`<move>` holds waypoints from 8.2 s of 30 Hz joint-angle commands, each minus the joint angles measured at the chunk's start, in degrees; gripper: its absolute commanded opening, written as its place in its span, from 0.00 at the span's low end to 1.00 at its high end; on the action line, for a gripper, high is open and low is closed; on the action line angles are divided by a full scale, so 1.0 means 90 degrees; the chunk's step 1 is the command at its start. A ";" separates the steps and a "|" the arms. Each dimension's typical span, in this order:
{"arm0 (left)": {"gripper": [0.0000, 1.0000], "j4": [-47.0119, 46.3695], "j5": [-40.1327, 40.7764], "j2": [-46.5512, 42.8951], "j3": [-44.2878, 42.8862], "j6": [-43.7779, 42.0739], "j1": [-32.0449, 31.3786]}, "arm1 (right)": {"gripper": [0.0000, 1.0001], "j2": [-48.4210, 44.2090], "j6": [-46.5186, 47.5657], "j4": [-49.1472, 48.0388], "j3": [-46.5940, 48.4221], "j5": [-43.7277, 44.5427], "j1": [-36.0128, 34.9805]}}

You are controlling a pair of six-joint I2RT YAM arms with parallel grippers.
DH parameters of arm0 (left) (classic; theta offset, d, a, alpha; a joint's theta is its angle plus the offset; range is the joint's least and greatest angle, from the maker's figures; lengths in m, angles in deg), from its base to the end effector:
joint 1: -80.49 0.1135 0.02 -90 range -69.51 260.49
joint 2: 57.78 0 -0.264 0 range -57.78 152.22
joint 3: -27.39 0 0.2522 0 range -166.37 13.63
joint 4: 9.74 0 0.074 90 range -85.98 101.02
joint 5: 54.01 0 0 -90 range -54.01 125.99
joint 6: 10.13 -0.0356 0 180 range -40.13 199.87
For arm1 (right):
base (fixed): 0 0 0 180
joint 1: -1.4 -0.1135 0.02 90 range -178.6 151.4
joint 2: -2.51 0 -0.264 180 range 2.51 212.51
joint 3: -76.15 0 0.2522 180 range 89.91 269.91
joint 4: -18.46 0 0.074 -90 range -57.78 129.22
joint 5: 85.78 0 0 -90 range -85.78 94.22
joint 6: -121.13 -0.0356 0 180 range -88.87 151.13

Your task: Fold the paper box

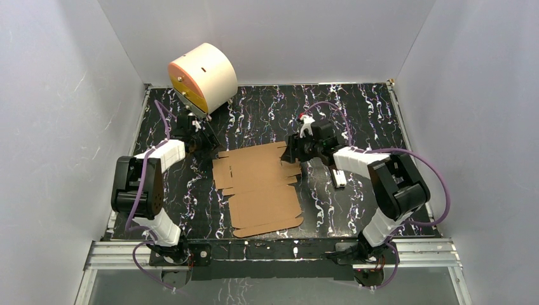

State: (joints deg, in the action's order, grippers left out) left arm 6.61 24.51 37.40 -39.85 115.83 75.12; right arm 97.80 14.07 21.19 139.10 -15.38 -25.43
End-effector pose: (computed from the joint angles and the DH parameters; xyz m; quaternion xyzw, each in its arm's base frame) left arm 0.3424 -0.0393 0.1822 -0.2044 0.8946 -0.2226 0.3291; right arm 0.3029 0.1666 0.1797 -0.1527 0.8645 0.3099 0.3651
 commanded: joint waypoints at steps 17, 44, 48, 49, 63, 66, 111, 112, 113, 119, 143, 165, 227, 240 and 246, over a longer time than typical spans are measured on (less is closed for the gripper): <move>0.49 -0.0152 -0.0806 0.0556 -0.0386 0.0046 0.0020 | 0.67 0.0743 -0.0126 -0.0911 0.0233 0.0096 -0.0732; 0.51 0.0098 -0.0374 -0.0095 -0.0511 0.0149 -0.0693 | 0.68 0.0755 -0.0193 -0.1001 0.0057 0.0255 -0.0859; 0.56 0.0199 0.0128 -0.0461 -0.0292 0.0030 -0.0426 | 0.68 0.0685 -0.0129 -0.0972 0.0024 0.0315 -0.0857; 0.56 0.0111 0.0008 -0.0500 -0.0173 0.0080 -0.0268 | 0.68 0.0670 -0.0126 -0.0972 0.0014 0.0315 -0.0862; 0.49 -0.0757 -0.1504 0.0322 0.0202 0.0320 0.0342 | 0.68 0.0721 -0.0114 -0.0992 -0.0012 0.0242 -0.0860; 0.47 -0.0743 -0.1587 0.0486 0.0190 0.0320 0.0335 | 0.68 0.0723 -0.0124 -0.0992 0.0003 0.0221 -0.0859; 0.16 0.0157 -0.0622 -0.0018 -0.0310 -0.0156 -0.0573 | 0.68 0.0663 -0.0136 -0.0962 -0.0026 0.0245 -0.0886; 0.16 0.0199 -0.0543 0.0016 -0.0356 -0.0174 -0.0645 | 0.68 0.0668 -0.0136 -0.0962 -0.0025 0.0244 -0.0880; 0.16 0.0287 -0.0476 0.0068 -0.0416 -0.0193 -0.0703 | 0.68 0.0657 -0.0138 -0.0962 -0.0026 0.0252 -0.0884; 0.14 0.0473 -0.0153 0.0341 -0.0678 -0.0269 -0.1034 | 0.68 0.0670 -0.0116 -0.0934 -0.0016 0.0250 -0.0888; 0.60 0.2882 0.0380 -0.3218 -0.0568 -0.1289 -0.1216 | 0.75 -0.1698 0.0031 0.0423 -0.0464 0.1108 -0.0931; 0.69 0.1431 -0.2468 -0.3496 0.0941 -0.1427 0.1223 | 0.80 -0.1254 -0.0213 0.0047 -0.0581 0.3092 -0.2160; 0.30 0.0995 -0.0196 0.1104 -0.1380 -0.0578 -0.0302 | 0.88 0.0389 0.0722 -0.1450 -0.0396 0.3677 -0.2048; 0.19 0.0967 -0.0483 0.1147 -0.1387 -0.0576 -0.0459 | 0.87 0.0637 0.0724 -0.1467 -0.0384 0.3710 -0.2046; 0.01 0.0962 -0.0277 0.0988 -0.1387 -0.0578 -0.0645 | 0.87 0.0743 0.0724 -0.1413 -0.0340 0.3739 -0.2048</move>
State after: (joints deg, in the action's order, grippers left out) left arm 14.56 21.99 48.19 -51.04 110.81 71.56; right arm 103.13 20.95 9.45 135.32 18.72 -43.83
